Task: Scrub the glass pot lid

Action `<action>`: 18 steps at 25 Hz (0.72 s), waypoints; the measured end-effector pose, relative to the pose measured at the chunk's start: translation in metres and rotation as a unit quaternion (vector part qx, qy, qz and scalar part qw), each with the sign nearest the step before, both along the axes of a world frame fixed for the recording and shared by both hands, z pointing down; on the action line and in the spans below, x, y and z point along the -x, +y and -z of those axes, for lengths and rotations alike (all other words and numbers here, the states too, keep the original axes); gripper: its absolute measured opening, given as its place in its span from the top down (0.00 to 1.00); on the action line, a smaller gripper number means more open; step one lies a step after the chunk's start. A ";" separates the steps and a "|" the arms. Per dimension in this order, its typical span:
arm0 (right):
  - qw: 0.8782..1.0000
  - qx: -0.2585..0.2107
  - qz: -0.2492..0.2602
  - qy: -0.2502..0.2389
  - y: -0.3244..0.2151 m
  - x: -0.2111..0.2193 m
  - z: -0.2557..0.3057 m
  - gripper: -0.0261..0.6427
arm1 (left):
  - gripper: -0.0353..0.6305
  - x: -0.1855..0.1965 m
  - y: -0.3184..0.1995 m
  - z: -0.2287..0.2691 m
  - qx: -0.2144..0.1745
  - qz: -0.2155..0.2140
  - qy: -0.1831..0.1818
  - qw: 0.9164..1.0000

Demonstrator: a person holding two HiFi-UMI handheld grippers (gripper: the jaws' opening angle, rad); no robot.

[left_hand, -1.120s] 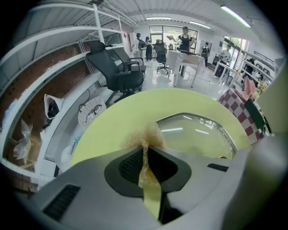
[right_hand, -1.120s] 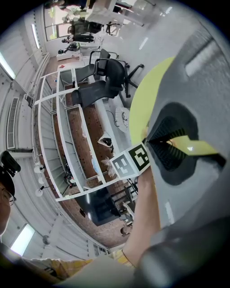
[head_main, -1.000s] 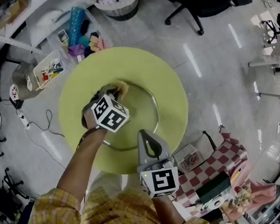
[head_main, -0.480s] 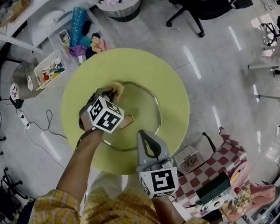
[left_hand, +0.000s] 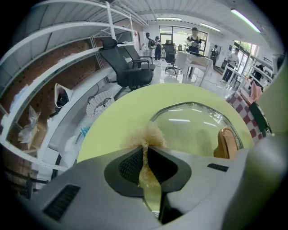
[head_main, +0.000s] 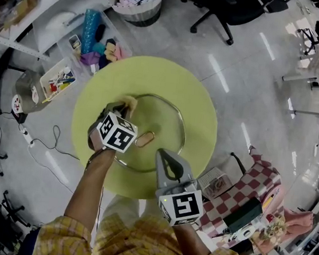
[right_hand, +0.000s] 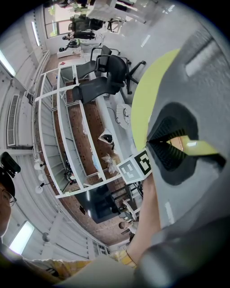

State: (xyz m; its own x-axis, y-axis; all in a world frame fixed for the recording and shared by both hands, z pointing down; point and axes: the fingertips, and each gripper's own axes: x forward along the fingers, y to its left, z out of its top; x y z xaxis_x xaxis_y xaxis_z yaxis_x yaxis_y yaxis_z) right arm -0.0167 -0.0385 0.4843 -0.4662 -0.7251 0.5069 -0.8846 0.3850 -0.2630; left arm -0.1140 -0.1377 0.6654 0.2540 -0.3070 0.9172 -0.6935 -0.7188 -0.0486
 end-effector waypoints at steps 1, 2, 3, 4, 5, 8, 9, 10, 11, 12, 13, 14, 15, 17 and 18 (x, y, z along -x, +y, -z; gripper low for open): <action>1.000 0.001 0.001 0.001 0.001 0.001 0.000 0.96 | 0.89 0.002 0.001 0.000 0.000 0.002 0.000 1.000; 1.000 0.001 0.003 0.002 0.001 0.002 0.000 0.96 | 0.89 0.003 0.002 0.000 0.000 0.004 0.000 1.000; 1.000 0.000 0.004 0.002 0.002 0.003 0.000 0.97 | 0.89 0.005 0.003 0.000 0.000 0.005 -0.001 1.000; 1.000 -0.001 0.006 0.003 0.002 0.004 0.000 0.96 | 0.89 0.007 0.004 0.000 0.000 0.007 -0.001 1.000; 1.000 -0.002 0.006 0.003 0.002 0.005 0.001 0.96 | 0.89 0.010 0.005 -0.001 0.000 0.009 -0.001 1.000; 1.000 0.000 0.006 -0.002 0.003 0.011 0.000 0.97 | 0.89 0.021 0.007 -0.003 0.002 0.016 -0.001 1.000; 1.000 0.001 0.006 -0.003 0.003 0.013 0.000 0.96 | 0.89 0.026 0.008 -0.004 0.003 0.018 -0.002 1.000; 1.000 0.001 0.007 -0.003 0.003 0.015 0.000 0.96 | 0.89 0.030 0.009 -0.004 0.004 0.020 -0.002 1.000; 1.000 0.000 0.008 -0.003 0.004 0.016 0.001 0.96 | 0.89 0.033 0.010 -0.005 0.005 0.022 -0.003 1.000; 1.000 -0.001 0.009 -0.003 0.004 0.017 0.001 0.97 | 0.89 0.036 0.011 -0.005 0.005 0.024 -0.004 1.000; 1.000 -0.001 0.009 -0.003 0.005 0.017 0.002 0.96 | 0.89 0.038 0.013 -0.005 0.006 0.026 -0.005 1.000; 1.000 -0.002 0.010 -0.003 0.006 0.017 0.002 0.97 | 0.89 0.040 0.015 -0.006 0.007 0.028 -0.005 1.000; 1.000 -0.002 0.010 -0.003 0.007 0.017 0.003 0.96 | 0.89 0.043 0.017 -0.006 0.007 0.029 -0.006 1.000; 1.000 -0.003 0.010 -0.004 0.008 0.019 0.004 0.97 | 0.89 0.047 0.019 -0.007 0.008 0.031 -0.007 0.999; 1.000 -0.003 0.010 -0.004 0.009 0.020 0.004 0.97 | 0.89 0.049 0.021 -0.007 0.008 0.032 -0.008 0.999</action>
